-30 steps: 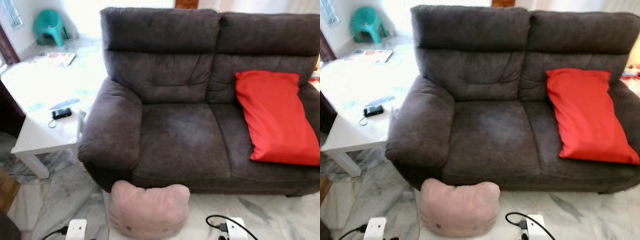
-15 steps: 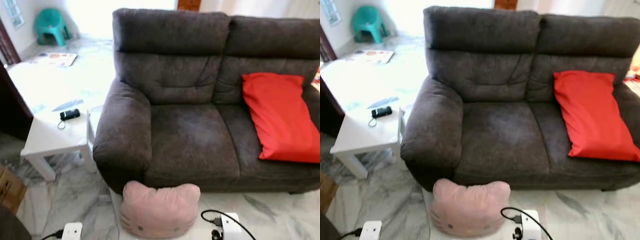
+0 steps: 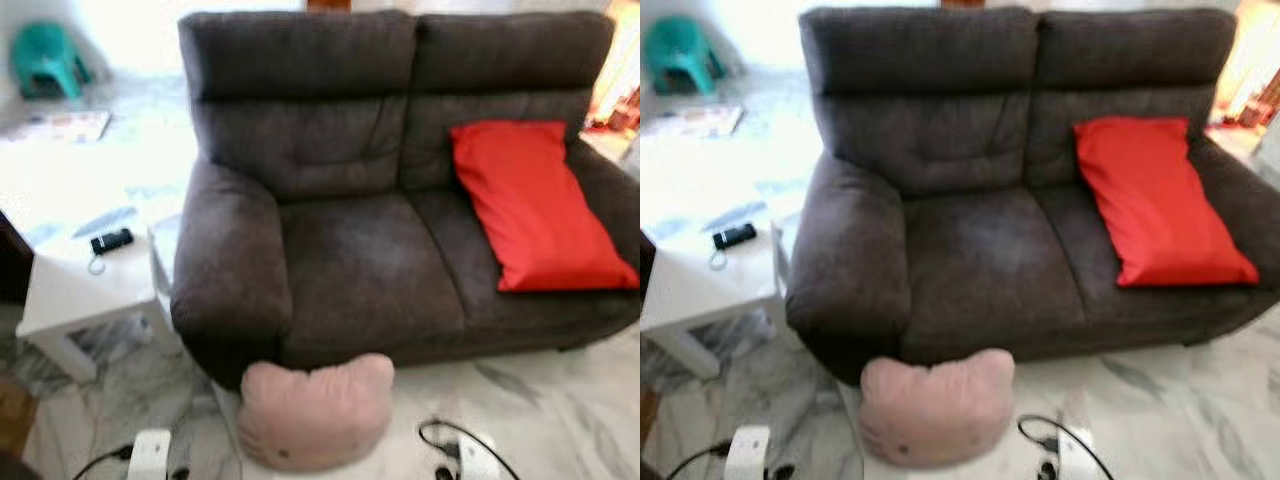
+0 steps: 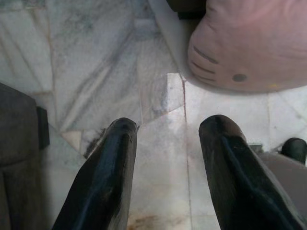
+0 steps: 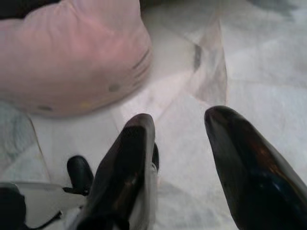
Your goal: Move the pillow to the sofa from floor
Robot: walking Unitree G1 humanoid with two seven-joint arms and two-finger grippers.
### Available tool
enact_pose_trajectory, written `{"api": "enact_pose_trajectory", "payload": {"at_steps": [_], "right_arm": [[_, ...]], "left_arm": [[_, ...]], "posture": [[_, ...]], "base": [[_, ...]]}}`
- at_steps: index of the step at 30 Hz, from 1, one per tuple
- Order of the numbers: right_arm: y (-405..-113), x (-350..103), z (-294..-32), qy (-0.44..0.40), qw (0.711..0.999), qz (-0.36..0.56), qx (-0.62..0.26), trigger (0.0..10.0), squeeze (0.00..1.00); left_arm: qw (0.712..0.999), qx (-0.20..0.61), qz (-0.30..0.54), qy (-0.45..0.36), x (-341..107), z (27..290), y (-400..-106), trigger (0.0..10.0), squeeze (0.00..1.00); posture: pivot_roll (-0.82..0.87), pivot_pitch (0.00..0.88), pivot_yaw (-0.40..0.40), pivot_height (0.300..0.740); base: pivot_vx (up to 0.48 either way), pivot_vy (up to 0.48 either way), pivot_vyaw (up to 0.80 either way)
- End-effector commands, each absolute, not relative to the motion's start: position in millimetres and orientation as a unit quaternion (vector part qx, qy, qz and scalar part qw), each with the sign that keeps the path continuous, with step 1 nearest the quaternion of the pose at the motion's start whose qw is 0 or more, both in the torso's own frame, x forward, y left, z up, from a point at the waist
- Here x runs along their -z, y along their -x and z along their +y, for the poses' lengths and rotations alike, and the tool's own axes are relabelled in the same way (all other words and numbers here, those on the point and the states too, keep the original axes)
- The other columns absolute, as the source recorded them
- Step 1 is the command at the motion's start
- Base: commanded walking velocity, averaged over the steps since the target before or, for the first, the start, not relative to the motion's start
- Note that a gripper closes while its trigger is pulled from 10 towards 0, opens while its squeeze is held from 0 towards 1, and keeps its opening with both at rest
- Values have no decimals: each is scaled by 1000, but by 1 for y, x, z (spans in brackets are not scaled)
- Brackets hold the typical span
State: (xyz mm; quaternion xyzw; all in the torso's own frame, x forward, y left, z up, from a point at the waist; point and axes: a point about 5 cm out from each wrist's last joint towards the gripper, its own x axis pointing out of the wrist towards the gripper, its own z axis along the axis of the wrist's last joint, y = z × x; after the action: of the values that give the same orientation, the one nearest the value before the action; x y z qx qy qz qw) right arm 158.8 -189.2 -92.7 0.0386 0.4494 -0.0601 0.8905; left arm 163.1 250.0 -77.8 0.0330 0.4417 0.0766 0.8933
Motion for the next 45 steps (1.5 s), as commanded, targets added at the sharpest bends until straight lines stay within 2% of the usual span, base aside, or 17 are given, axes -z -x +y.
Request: {"api": "enact_pose_trajectory", "payload": {"at_steps": [1,9,11,13,19,25,45], "right_arm": [[-161,91,-192,-43,893,443,64,10000,0],[-161,91,-191,-42,893,445,54,10000,0],[-162,91,-190,-36,895,443,38,10000,0],[-163,91,-189,-35,896,442,29,10000,0],[-161,91,-189,-44,894,444,38,10000,0],[-161,92,-189,-52,893,446,40,10000,0],[-160,92,-190,-56,894,442,45,10000,0]], "left_arm": [[888,-81,453,-29,82,249,-155,10000,0],[888,-86,451,-31,82,250,-154,10000,0],[904,-78,419,-31,76,237,-175,10000,0],[906,-78,415,-30,75,236,-178,10000,0],[895,-89,436,-27,79,242,-167,10000,0],[886,-96,454,-26,82,247,-157,10000,0],[885,-96,456,-27,82,248,-157,10000,0]], "posture": [[-3,0,-17,740],[-4,0,-16,740],[-2,0,-17,740],[-3,0,-17,740],[-4,0,-16,740],[-5,0,-16,740],[-6,0,-20,740]], "base": [[0,0,0],[0,0,0],[0,0,256],[0,0,656],[0,0,800],[0,0,0],[307,0,0]]}}
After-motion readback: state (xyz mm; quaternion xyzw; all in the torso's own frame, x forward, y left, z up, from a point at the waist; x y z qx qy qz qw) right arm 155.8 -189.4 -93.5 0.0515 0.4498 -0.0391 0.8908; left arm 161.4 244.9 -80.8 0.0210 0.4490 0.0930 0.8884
